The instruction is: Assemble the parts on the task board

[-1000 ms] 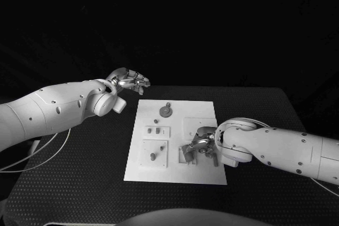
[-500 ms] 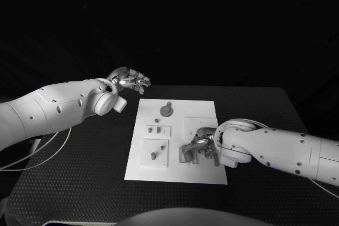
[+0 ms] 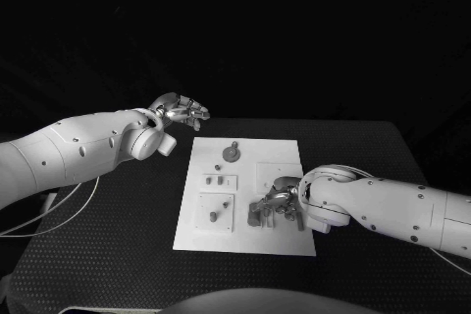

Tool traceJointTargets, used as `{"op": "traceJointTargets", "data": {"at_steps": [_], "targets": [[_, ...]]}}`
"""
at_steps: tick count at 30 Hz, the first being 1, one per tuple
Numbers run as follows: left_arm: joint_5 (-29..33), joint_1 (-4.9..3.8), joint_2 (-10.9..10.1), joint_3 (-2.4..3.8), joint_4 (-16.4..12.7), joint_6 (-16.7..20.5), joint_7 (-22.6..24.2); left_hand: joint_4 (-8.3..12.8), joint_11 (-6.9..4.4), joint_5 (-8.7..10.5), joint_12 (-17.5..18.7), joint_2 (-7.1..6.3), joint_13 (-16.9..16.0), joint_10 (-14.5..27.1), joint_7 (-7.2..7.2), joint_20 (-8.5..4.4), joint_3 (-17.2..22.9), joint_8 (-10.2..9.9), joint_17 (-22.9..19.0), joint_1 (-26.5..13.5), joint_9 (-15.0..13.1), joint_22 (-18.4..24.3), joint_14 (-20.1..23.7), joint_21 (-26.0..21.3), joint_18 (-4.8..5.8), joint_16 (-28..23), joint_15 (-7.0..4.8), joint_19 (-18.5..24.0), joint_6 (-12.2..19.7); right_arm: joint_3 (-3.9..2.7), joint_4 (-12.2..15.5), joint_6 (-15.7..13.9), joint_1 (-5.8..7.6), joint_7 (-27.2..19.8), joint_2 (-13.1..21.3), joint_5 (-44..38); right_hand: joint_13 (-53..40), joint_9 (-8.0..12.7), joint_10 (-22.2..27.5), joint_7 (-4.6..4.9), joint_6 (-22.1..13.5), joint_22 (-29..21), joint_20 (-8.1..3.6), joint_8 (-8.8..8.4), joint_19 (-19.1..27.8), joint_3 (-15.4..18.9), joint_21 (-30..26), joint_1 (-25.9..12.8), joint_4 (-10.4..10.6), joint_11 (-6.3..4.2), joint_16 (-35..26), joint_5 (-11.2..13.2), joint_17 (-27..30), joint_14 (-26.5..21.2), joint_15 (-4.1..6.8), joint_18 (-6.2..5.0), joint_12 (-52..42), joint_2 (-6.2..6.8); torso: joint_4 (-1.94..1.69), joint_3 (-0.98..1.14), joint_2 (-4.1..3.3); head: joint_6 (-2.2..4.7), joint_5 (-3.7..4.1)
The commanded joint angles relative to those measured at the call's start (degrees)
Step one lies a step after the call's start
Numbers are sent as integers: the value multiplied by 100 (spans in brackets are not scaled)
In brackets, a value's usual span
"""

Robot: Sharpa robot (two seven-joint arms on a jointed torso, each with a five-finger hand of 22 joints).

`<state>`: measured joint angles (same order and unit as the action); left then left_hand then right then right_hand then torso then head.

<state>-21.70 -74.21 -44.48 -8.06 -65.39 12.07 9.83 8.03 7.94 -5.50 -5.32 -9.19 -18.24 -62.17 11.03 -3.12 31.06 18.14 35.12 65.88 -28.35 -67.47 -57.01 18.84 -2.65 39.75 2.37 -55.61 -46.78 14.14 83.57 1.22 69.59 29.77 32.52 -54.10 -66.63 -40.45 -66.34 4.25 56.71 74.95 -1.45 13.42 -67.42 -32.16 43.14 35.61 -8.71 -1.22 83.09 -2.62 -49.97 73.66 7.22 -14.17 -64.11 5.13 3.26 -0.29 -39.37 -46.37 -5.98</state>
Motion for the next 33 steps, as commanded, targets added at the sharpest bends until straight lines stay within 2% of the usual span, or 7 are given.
{"op": "traceJointTargets", "data": {"at_steps": [1, 12, 17, 25, 29, 33], "targets": [[28, -6, 6, 3, -13, -61, 49, -32, 16, -24, -24, 11, 0, 17, 5, -18, -2, 21, 8, -36, 9, -10, -53, -30, -63, -32, 0, -28, 43, 2, 3, -10, -8, -39, -1, 22, 7, -2, 24, 90, 125, 103, -17, -24, 30, -15, -36, -51, 51, -1, -9, -10, 10, -30, 5, -83, -29, 51, 0, 1, -1, -2, 0], [28, -6, 4, 3, -13, -57, 49, -33, 16, -25, -24, 12, 0, 17, 5, -19, -1, 24, 11, -34, 11, -12, -53, -32, -64, -35, -1, -28, 43, 2, 19, -31, -10, -67, 12, 25, 8, -7, 27, 90, 124, 105, -23, -26, 28, -53, -33, -46, 77, -2, -7, -11, 12, -31, 5, -83, -32, 84, -3, -1, 0, -8, 2], [28, -6, 5, 3, -14, -61, 51, -32, 16, -25, -25, 12, 0, 16, 4, -19, -1, 24, 13, -34, 12, -12, -54, -33, -64, -36, -1, -28, 43, 2, 79, -158, -10, -259, 87, -135, 8, -13, 26, 88, 131, 108, -28, -23, 24, -78, -27, 0, 52, -3, -3, -10, 12, -28, 7, -83, -38, 109, -4, -1, 1, -5, 4], [28, -5, 3, 3, -4, -65, 53, -33, 16, -25, -25, 13, 0, 17, 4, -19, -1, 26, 15, -33, 13, -14, -54, -35, -64, -38, -1, -29, 43, 1, 269, -286, -12, -614, 271, -290, 15, -46, 5, 78, 161, 105, -37, -5, -11, -120, -6, 272, -194, -14, 4, -10, 20, -12, 17, -83, -59, 344, -3, 2, -1, 10, -7], [28, -5, -3, 3, -7, -63, 53, -33, 16, -25, -25, 13, 0, 17, 4, -19, -1, 26, 16, -33, 14, -14, -55, -36, -64, -39, -1, -29, 44, 1, 338, -233, -13, -665, 314, -300, 23, -55, -2, 77, 164, 95, -36, -5, -30, -158, -11, 334, -200, -15, 1, -10, 27, -6, 19, -83, -61, 461, 0, 9, -2, 4, -18], [28, -5, -4, 3, -7, -60, 54, -33, 16, -25, -25, 14, 0, 17, 4, -19, -1, 27, 18, -32, 14, -15, -55, -36, -64, -40, -1, -30, 44, 1, 375, -109, -13, -678, 316, -339, 32, -68, -8, 76, 168, 88, -35, -4, -50, -228, -19, 427, -176, -15, -3, -11, 35, 0, 19, -83, -61, 586, 5, 4, -1, 5, -17]]}}
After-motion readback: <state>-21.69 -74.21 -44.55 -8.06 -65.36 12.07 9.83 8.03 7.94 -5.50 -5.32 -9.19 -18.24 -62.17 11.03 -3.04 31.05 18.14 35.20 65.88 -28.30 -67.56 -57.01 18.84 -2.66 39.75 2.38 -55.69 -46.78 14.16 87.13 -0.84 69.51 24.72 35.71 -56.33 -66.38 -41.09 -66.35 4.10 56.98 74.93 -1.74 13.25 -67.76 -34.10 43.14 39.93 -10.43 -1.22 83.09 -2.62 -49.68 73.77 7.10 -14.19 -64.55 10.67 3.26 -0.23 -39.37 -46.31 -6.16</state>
